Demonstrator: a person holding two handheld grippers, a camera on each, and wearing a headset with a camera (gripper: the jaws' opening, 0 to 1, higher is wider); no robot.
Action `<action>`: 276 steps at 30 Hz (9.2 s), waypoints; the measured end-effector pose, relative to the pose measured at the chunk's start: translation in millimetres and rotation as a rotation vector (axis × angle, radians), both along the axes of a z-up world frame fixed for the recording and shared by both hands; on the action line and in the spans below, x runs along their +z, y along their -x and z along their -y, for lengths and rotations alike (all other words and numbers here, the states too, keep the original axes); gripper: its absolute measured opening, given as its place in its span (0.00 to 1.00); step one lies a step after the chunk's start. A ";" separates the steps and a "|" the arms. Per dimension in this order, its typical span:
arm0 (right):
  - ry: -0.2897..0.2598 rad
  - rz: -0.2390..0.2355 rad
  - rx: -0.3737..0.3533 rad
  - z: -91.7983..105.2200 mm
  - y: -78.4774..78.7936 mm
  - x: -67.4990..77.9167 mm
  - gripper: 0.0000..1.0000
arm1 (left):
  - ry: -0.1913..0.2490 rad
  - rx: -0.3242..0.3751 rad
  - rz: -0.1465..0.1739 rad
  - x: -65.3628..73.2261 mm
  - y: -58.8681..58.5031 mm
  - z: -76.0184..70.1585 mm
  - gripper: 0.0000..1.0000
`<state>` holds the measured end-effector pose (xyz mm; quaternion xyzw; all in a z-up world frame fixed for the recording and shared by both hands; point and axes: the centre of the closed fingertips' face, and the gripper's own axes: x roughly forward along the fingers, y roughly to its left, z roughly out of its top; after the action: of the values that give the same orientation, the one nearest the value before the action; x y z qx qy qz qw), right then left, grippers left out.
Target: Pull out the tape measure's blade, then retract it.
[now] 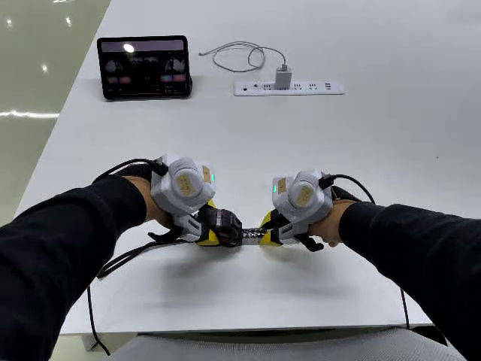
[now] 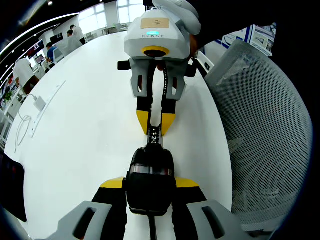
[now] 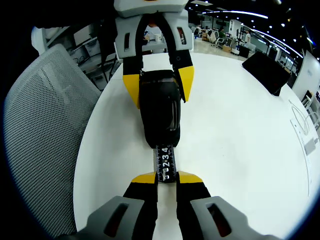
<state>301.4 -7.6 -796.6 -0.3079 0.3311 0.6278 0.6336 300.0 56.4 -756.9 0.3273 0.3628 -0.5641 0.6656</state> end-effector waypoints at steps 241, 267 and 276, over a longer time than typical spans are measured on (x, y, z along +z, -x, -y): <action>0.222 0.003 -0.078 189.0 0.6 6.9 0.10 | 0.037 0.054 0.002 0.1 -1.7 2.5 0.30; 0.244 0.000 -0.081 187.0 -1.8 15.4 0.22 | 0.037 0.067 0.000 0.4 -2.2 3.5 0.31; 0.249 -0.013 -0.113 190.1 4.6 19.8 0.28 | 0.014 0.049 0.017 1.8 -2.9 2.6 0.32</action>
<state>296.8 -197.7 -776.8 -0.3610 0.4275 0.5473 0.6224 302.9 53.8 -755.1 0.3185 0.3609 -0.5476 0.6845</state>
